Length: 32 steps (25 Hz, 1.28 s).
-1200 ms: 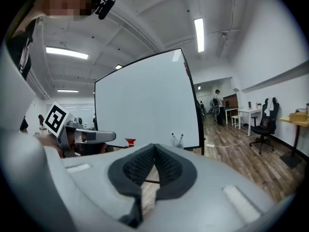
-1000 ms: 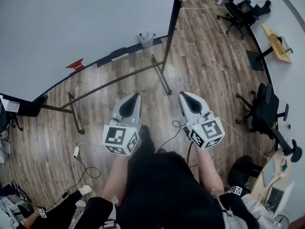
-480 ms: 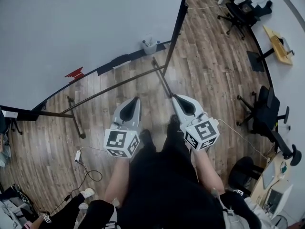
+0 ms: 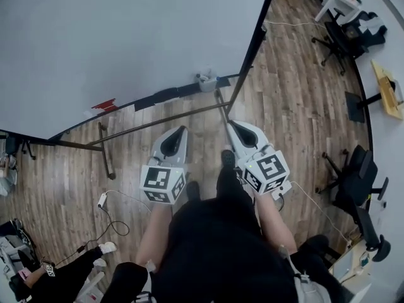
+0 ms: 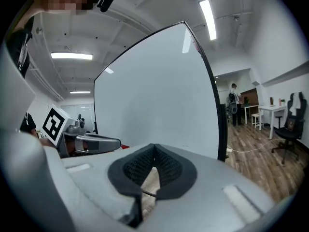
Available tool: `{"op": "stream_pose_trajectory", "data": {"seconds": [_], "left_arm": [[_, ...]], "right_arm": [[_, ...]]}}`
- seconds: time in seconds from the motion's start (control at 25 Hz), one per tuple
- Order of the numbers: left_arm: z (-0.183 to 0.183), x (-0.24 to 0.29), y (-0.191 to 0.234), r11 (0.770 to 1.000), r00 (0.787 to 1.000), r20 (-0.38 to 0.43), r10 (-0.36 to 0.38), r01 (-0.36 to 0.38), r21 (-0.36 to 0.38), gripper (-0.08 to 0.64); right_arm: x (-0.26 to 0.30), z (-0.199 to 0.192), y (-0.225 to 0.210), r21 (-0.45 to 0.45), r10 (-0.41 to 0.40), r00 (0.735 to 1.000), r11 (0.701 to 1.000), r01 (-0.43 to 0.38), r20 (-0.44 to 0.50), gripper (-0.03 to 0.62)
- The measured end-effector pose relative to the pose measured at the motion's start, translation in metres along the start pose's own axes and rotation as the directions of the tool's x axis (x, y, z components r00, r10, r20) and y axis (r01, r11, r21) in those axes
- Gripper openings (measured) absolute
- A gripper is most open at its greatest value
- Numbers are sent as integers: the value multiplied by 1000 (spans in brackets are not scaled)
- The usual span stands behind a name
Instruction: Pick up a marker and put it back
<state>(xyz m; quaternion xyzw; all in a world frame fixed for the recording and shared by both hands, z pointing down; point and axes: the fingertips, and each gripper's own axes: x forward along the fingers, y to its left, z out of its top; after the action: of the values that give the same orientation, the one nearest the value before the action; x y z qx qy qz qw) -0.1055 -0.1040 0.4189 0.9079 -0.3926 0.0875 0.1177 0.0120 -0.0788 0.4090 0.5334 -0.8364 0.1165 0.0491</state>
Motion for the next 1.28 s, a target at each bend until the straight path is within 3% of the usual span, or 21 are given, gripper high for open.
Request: {"op": "stream_pose_trajectory", "data": {"seconds": [0.36,0.52,0.68,0.76,0.84,1.0,1.28], "left_arm": [[13,117,-18,993,992,-60,107,-103,62,14],[1,166,-19,973,984,-90,155,-137,183,15],[-11,202,-17,934,963,-137,233,-182,308,15],[-20,213,-14,928,951,-175,254,-188,321,27],[-30,222,-7,926,940,-209,269,-193,324,81],[-50,238,3,913,920,-256,297,-195,357,92],[-65,263,10,887,907,-288,308,-164,432,121]], "right_arm": [[28,26,-106,12,119,993,993,-119,13,3],[39,20,-140,23,174,985,985,-173,-14,3],[45,17,-162,35,235,971,972,-234,-41,3],[47,16,-168,44,258,965,966,-256,-46,3],[53,15,-172,49,273,961,961,-271,-48,3],[58,11,-184,71,279,959,959,-275,-56,3],[58,5,-201,85,267,961,962,-261,-73,3]]}}
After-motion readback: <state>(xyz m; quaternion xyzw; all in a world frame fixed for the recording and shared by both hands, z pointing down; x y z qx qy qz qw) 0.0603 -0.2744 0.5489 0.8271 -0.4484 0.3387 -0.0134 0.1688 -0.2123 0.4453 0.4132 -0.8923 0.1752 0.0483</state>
